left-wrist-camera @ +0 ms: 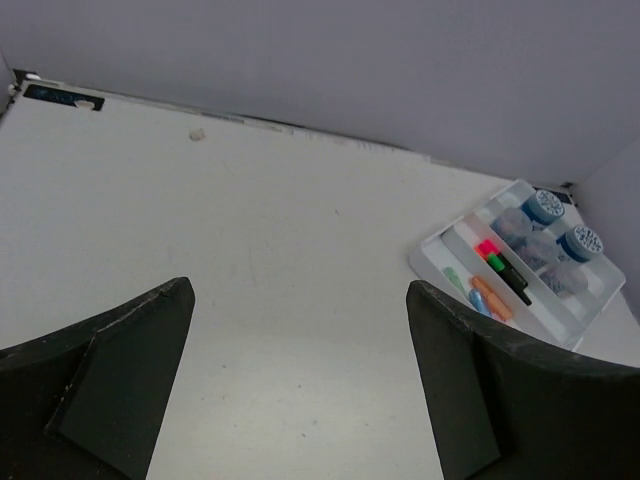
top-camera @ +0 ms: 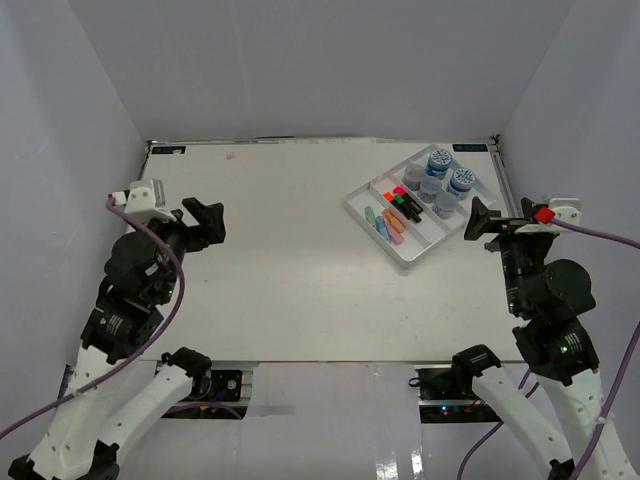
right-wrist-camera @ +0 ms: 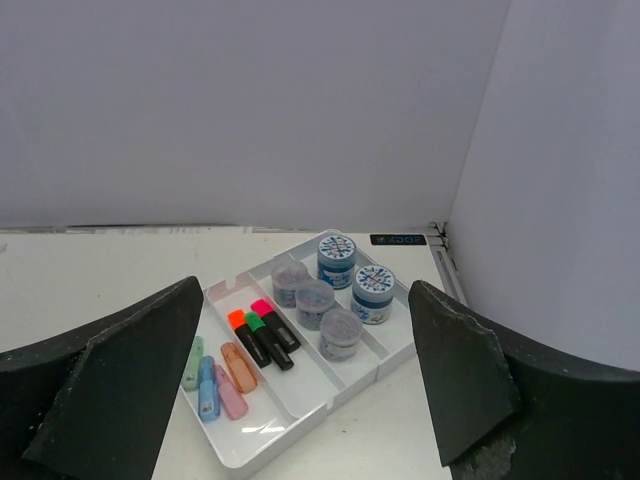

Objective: Sort the stationery into containers
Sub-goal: Reset both arms

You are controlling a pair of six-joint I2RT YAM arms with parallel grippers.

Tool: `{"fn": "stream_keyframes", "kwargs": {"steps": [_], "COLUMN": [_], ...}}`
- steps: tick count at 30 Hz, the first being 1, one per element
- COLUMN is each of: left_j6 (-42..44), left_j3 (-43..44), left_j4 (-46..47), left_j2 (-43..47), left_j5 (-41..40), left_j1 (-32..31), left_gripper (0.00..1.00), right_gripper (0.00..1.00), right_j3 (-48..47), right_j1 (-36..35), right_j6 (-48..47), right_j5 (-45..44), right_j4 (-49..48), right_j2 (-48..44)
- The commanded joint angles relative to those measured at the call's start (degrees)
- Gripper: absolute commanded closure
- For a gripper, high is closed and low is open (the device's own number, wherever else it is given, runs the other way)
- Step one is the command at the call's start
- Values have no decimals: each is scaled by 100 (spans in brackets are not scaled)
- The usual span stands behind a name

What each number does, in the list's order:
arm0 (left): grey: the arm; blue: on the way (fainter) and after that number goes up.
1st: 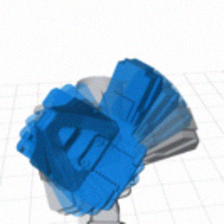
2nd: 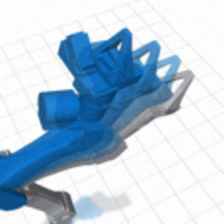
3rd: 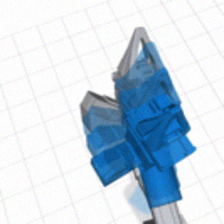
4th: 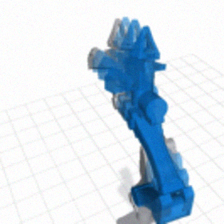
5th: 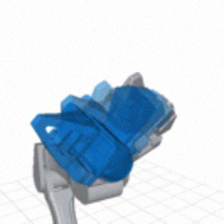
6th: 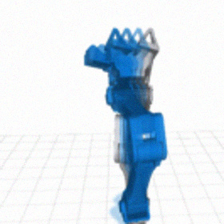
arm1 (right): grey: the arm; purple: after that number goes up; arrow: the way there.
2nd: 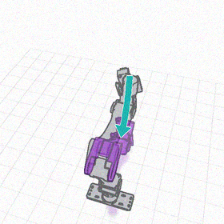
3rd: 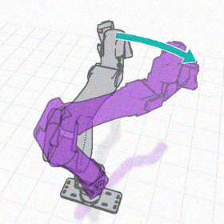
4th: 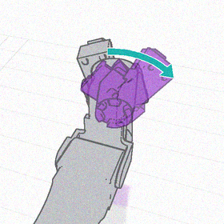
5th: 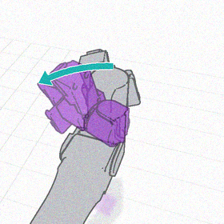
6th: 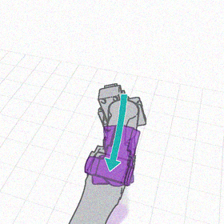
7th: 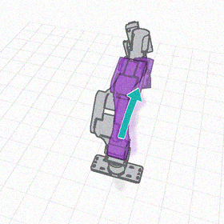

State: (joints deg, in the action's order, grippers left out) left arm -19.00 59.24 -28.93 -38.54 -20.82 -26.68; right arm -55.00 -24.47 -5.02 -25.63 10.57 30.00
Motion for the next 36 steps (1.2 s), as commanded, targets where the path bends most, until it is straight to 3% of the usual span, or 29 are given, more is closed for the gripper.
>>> {"fn": "stream_keyframes", "kwargs": {"steps": [1,4,13,36], "left_j6": [309,468,415,-138], "left_j3": [184,27,-457,-994], "left_j4": [-429,-613,-930,-1185], "left_j2": [417,848,2139,2123], "left_j5": [-475,-704,-818,-731], "left_j1": [40,31,31,31], "left_gripper": [2,2,2,2], "right_gripper": [10,10,10,10], "right_j3": [410,788,1457,1756], "right_j1": [4,3,-5,4], "right_j6": [-16,-184,-192,-342], "right_j5": [-425,-503,-619,-382], "right_j4": [103,130,420,429], "right_j2": [-520,-1327,-2542,-2789]}}
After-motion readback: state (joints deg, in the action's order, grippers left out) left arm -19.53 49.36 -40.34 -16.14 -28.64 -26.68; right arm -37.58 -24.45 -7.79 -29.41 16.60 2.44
